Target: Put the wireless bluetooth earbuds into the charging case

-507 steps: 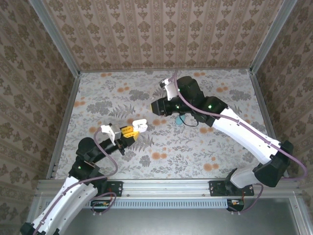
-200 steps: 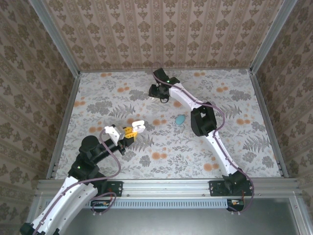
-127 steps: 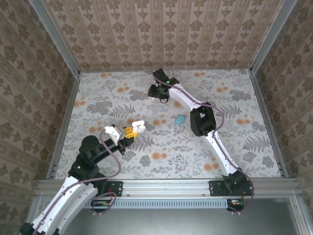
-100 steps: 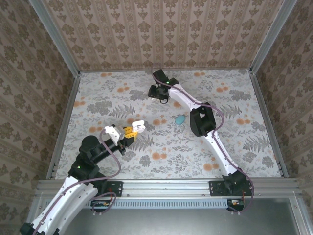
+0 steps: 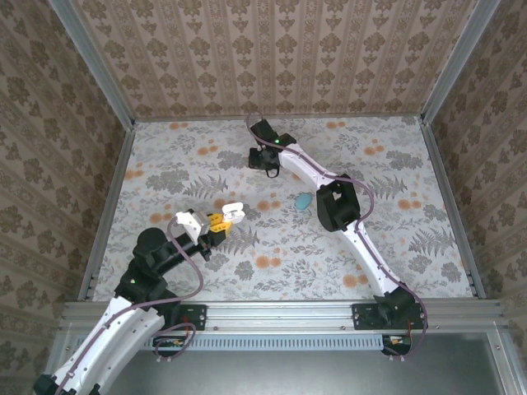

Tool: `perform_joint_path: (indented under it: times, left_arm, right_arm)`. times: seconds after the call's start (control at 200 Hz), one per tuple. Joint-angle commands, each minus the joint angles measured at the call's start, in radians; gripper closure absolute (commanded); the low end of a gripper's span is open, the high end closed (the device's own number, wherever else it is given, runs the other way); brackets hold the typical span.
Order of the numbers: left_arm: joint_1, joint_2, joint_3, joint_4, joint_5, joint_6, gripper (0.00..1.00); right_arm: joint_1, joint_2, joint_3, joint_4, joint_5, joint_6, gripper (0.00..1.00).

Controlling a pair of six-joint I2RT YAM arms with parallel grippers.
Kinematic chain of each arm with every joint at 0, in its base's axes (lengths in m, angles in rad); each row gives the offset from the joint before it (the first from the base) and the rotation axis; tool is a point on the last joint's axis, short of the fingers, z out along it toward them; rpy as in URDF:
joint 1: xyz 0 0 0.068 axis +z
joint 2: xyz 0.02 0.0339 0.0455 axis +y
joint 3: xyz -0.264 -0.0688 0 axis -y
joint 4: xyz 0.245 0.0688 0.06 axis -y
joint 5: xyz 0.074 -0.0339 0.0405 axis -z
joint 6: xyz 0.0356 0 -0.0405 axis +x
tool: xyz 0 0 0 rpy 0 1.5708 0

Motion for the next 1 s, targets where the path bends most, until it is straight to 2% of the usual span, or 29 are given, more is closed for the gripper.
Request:
perform_joint_path:
  times: [0.0, 0.14, 0.395, 0.995]
  left_arm:
    - [0.0, -0.028, 0.001, 0.03, 0.013, -0.035, 1.0]
    - [0.0, -0.039, 0.006, 0.014, 0.01, -0.042, 1.0]
    - [0.0, -0.039, 0.006, 0.027, 0.004, -0.071, 1.0]
    - [-0.002, -0.08, 0.029, -0.019, -0.002, -0.134, 1.0]
  right_arm:
    - [0.023, 0.009, 0.005, -0.102, 0.006, -0.035, 0.72]
    - [0.03, -0.05, -0.088, -0.092, -0.002, -0.044, 0.74]
    - [0.035, -0.219, -0.381, -0.003, -0.057, -0.025, 0.77]
    - [0.103, -0.676, -1.065, 0.151, -0.064, -0.059, 0.81]
